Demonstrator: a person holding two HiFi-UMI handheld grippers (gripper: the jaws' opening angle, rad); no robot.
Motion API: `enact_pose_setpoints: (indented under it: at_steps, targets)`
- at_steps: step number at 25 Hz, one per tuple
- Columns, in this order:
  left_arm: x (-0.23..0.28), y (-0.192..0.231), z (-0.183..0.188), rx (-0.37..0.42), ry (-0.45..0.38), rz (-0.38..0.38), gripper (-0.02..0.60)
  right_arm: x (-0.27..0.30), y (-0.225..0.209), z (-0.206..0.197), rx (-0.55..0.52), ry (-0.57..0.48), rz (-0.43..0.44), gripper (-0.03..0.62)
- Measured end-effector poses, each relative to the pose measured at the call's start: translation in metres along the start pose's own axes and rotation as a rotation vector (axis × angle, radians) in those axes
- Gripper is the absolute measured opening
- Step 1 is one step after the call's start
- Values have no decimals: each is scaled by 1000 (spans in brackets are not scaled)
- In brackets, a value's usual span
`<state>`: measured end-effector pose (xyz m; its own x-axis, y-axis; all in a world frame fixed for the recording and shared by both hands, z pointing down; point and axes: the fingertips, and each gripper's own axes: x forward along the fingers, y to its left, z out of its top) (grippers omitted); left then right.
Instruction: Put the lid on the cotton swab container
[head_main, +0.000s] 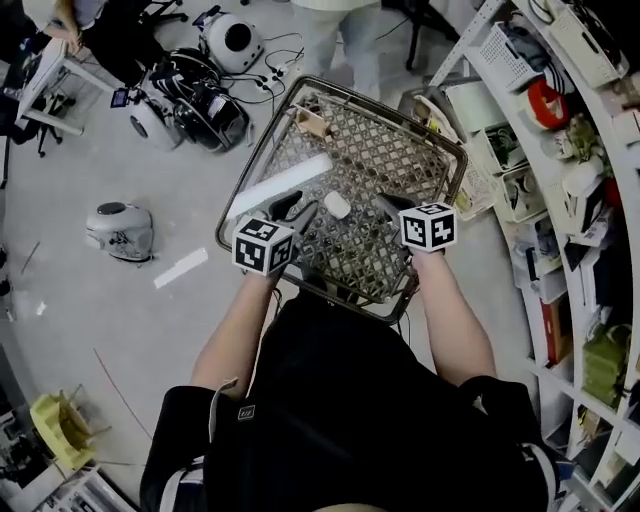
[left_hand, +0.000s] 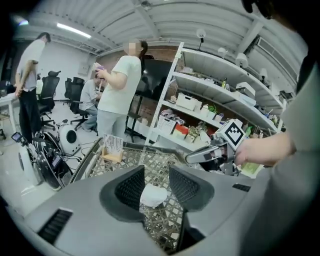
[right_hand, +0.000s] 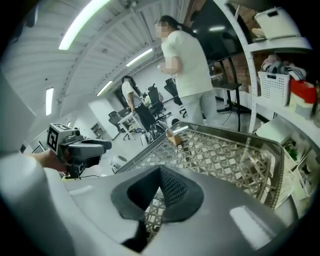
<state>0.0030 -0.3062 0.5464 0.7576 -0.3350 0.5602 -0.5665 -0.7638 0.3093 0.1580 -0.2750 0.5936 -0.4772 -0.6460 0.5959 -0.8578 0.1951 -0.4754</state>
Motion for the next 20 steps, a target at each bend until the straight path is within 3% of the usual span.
enact_pose_setpoints:
  at_steps: [7,15,20]
  targets:
    - [-15,-13,33,25,-42,31,135,-62,-27,15,40,-148,-20,9]
    - [-32,-31,73,76,-99,29,113,-113,-10,70,-12,-316,-2,9]
    - [-50,-33,99,164,-141,74,97,-141,16,104,-66,-418,23,9]
